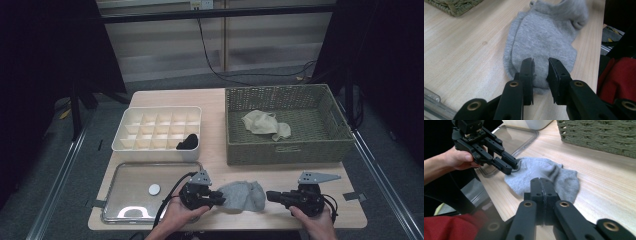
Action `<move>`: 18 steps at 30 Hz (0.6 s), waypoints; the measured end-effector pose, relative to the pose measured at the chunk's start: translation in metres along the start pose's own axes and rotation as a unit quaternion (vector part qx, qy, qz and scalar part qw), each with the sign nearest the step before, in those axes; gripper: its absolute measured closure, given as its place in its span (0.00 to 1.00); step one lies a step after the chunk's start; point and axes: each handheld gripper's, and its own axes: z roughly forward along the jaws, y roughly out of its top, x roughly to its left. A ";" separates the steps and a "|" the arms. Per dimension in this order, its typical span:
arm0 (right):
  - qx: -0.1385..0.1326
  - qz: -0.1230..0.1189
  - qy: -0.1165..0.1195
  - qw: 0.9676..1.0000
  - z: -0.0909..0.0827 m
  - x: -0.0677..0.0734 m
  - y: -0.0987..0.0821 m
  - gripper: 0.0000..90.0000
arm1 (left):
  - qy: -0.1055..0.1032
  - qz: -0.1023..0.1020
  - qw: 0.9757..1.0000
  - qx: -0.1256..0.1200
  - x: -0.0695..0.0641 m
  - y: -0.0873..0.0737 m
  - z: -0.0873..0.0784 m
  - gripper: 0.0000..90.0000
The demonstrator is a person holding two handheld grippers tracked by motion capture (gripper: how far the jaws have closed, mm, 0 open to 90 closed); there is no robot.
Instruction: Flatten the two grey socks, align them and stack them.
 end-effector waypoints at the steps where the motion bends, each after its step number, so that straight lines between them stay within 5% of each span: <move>1: 0.001 0.000 0.002 1.000 0.001 0.000 0.001 0.98 | 0.000 0.000 1.000 0.002 0.000 0.000 -0.001 0.82; 11: 0.018 -0.023 -0.002 1.000 0.022 -0.007 0.014 0.89 | 0.015 -0.019 0.999 -0.027 0.008 0.001 -0.012 0.77; 14: 0.019 -0.026 -0.008 0.999 0.027 -0.013 0.019 0.85 | 0.026 -0.016 0.999 -0.019 0.007 0.001 -0.011 0.67; 18: 0.028 -0.028 -0.014 0.999 0.030 -0.019 0.019 0.80 | 0.023 -0.005 1.000 -0.021 0.005 0.001 -0.009 0.71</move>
